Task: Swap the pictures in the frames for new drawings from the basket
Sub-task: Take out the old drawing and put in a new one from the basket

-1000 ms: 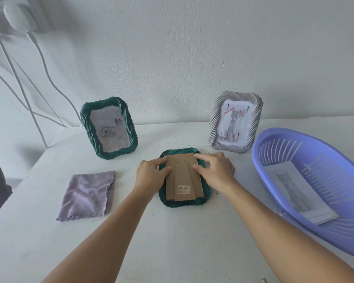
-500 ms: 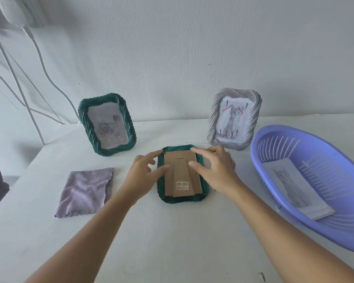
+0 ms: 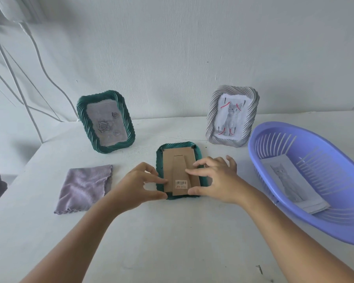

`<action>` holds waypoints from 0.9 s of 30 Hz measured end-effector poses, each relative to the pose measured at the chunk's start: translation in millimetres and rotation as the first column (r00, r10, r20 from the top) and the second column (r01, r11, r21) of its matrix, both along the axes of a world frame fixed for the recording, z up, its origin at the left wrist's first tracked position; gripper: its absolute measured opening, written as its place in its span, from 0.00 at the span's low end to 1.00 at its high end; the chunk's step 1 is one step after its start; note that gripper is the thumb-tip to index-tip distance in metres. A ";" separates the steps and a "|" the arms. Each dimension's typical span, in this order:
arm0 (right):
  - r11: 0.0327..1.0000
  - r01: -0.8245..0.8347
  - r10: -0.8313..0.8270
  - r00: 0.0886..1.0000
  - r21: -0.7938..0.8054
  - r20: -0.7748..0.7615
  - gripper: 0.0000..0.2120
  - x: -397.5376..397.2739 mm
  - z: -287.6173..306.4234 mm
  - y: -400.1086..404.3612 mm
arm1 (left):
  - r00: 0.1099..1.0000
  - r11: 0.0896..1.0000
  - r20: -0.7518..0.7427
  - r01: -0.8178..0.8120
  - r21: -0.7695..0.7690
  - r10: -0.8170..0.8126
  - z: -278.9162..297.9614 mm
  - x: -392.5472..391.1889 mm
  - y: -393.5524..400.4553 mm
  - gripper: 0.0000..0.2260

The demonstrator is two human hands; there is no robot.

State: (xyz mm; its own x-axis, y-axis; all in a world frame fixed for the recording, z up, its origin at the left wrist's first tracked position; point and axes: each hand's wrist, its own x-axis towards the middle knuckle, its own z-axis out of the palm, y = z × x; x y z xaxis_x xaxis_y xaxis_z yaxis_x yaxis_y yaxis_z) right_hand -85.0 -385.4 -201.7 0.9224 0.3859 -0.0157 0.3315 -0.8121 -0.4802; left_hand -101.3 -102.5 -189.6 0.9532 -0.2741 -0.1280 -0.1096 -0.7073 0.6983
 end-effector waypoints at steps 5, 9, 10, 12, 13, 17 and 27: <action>1.000 0.019 -0.019 1.000 0.009 -0.023 0.28 -1.7 0.0 3.0 | 1.000 1.000 0.003 -0.007 0.016 0.007 -0.6 -0.9 -2.6 0.17; 1.000 0.021 -0.020 1.000 0.016 -0.023 0.29 -0.2 0.0 2.9 | 0.999 1.000 0.008 -0.031 0.005 0.031 -1.2 -0.2 -4.5 0.15; 1.000 0.021 -0.021 1.000 0.017 -0.024 0.29 0.1 -0.1 2.8 | 0.999 0.999 0.007 -0.036 0.004 0.036 -1.3 -0.1 -5.0 0.14; 1.000 0.022 -0.022 1.000 0.021 -0.021 0.29 0.7 -0.3 2.8 | 0.999 0.999 0.007 -0.038 0.012 0.038 -0.6 0.3 -5.8 0.15; 0.999 0.022 -0.021 1.000 0.023 -0.021 0.29 0.8 -0.3 2.7 | 0.999 0.999 0.012 -0.036 0.021 0.036 0.0 0.3 -6.3 0.15; 0.998 0.021 -0.020 1.000 0.051 -0.018 0.29 1.8 -1.5 2.5 | 0.999 0.996 0.038 -0.032 0.086 0.028 0.8 -1.4 -8.2 0.15; 0.999 0.013 -0.013 1.000 0.053 -0.003 0.29 3.4 -2.6 1.9 | 0.963 0.997 0.267 -0.037 0.072 0.017 -21.8 -20.5 -12.3 0.11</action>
